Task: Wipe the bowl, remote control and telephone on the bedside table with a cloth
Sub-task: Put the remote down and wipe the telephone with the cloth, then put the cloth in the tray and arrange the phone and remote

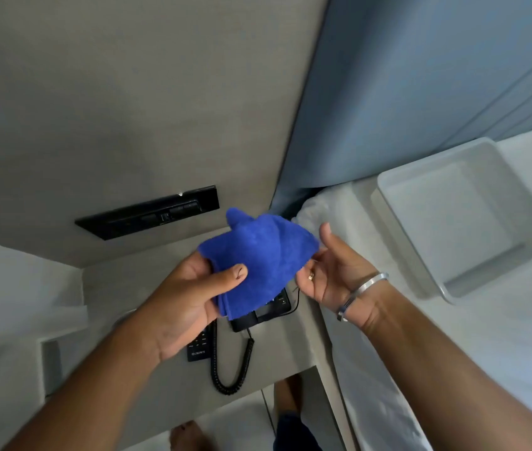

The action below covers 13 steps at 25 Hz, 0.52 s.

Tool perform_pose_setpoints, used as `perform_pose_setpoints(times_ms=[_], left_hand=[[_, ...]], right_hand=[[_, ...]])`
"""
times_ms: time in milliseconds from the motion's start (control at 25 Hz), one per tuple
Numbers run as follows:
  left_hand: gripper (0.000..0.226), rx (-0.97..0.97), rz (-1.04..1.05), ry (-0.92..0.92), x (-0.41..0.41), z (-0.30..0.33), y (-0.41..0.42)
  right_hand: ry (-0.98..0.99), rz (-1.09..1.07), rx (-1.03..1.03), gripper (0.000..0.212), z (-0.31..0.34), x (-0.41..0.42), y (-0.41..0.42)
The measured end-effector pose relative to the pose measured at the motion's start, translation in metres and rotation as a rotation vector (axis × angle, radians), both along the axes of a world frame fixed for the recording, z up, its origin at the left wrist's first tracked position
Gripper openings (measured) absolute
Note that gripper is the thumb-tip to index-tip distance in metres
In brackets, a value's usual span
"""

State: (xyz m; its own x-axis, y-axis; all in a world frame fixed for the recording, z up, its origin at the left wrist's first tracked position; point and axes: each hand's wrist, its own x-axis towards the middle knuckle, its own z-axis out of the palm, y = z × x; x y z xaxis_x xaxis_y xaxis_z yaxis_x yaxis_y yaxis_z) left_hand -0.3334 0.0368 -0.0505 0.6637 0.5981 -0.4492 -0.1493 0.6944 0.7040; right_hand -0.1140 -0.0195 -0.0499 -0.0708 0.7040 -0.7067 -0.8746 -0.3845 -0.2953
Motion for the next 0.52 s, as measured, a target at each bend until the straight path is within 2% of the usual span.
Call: perform_pose_setpoints(times_ms=[120,240,320,400,440,520], left_hand=[[0.049,-0.065,0.025,-0.023,-0.005,-0.014,-0.011],[0.067,-0.021,-0.015,0.088,0.012,-0.024,-0.014],[0.09,0.195,-0.045,0.229,0.036,-0.016,-0.001],[0.113,0.473,-0.083,0.178,0.077,0.003,0.022],[0.114,0.588,-0.15,0.089,0.102,0.013,0.033],[0.09,0.672,-0.32,0.008,0.164,0.031,0.04]], right_hand=[[-0.224,0.193,0.016,0.055,0.019,0.011,0.017],[-0.38,0.354,0.221,0.047,0.06,0.038,0.026],[-0.516,0.495,0.313,0.046,0.088,0.058,0.027],[-0.655,0.59,0.354,0.041,0.108,0.084,0.024],[-0.706,0.609,0.376,0.033,0.116,0.098,0.023],[-0.784,0.576,0.398,0.029,0.131,0.137,0.016]])
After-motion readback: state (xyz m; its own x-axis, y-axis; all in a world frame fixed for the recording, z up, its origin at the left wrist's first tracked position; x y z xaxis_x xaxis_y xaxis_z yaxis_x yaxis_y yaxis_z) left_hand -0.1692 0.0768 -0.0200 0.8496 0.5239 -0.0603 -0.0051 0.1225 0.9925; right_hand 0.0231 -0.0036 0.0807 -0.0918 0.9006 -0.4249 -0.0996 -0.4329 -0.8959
